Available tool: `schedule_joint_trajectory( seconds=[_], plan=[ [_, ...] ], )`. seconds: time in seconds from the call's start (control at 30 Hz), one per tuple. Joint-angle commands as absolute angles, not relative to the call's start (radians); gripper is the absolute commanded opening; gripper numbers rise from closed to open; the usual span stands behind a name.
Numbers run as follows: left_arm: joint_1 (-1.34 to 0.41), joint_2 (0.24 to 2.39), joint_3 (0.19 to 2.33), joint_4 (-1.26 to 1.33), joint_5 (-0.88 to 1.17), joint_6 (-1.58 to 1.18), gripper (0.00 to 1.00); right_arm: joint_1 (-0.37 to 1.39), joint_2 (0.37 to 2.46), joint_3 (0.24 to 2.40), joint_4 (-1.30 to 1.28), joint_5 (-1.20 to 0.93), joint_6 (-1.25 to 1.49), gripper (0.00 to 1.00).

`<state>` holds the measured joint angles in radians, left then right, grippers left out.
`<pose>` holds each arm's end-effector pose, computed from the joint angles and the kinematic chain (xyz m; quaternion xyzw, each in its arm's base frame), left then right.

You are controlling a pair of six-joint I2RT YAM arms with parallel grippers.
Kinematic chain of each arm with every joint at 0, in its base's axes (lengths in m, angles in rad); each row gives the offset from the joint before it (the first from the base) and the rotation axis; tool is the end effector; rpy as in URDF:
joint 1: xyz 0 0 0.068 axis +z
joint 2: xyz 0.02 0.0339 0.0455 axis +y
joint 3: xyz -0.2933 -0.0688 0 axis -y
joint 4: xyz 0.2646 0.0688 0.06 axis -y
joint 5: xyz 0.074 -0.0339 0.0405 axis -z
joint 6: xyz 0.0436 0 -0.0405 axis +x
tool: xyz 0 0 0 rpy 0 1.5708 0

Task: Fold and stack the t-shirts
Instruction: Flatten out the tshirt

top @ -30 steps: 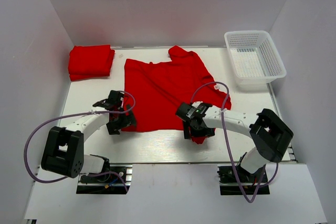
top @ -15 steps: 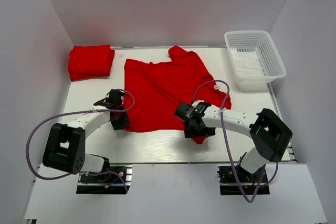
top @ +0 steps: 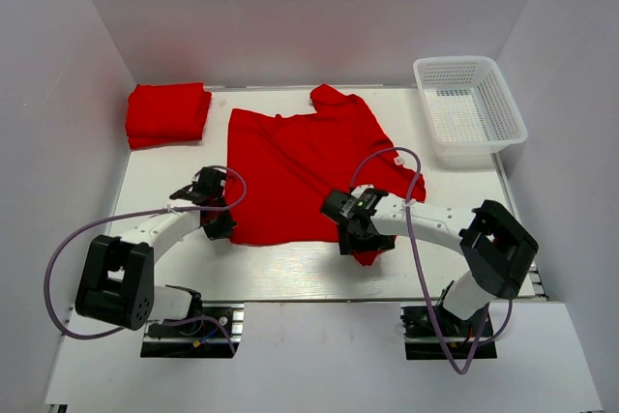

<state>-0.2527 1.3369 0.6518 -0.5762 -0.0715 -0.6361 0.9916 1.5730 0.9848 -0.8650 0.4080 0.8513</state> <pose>0.2241 -0.0547 0.1659 -0.1935 0.9683 -0.0343 0.1543 0.1718 0.2311 0.1967 -0.0566 0.9760 -0.0765 0.1959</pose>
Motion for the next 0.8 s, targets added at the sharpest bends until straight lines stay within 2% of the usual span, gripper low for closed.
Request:
schedule_joint_trajectory(
  seconds=[0.0, 0.1, 0.17, 0.2, 0.23, 0.37, 0.43, 0.77],
  plan=[
    [-0.256, 1.275, 0.647, -0.607, -0.091, -0.623, 0.0, 1.003, 1.589, 1.028, -0.874, 0.422, 0.845, 0.84],
    [-0.256, 1.275, 0.647, -0.607, -0.081, -0.623, 0.0, 1.002, 1.623, 1.044, -0.876, 0.42, 0.841, 0.77],
    [-0.256, 1.275, 0.647, -0.607, -0.081, -0.623, 0.0, 1.003, 1.638, 1.049, -0.88, 0.42, 0.842, 0.66],
    [-0.256, 1.275, 0.647, -0.607, -0.081, -0.623, 0.0, 1.002, 1.643, 1.052, -0.885, 0.422, 0.845, 0.59],
    [-0.256, 1.275, 0.647, -0.607, -0.081, -0.623, 0.0, 1.002, 1.647, 1.051, -0.882, 0.423, 0.845, 0.44],
    [-0.256, 1.275, 0.647, -0.617, -0.081, -0.623, 0.0, 1.006, 1.635, 1.057, -0.899, 0.437, 0.864, 0.13],
    [-0.256, 1.275, 0.656, -0.626, -0.081, -0.623, 0.0, 1.005, 1.605, 1.054, -0.905, 0.443, 0.873, 0.02],
    [-0.247, 1.255, 0.712, -0.687, -0.097, -0.623, 0.0, 0.993, 1.421, 0.991, -0.928, 0.376, 0.853, 0.0]
  ],
)
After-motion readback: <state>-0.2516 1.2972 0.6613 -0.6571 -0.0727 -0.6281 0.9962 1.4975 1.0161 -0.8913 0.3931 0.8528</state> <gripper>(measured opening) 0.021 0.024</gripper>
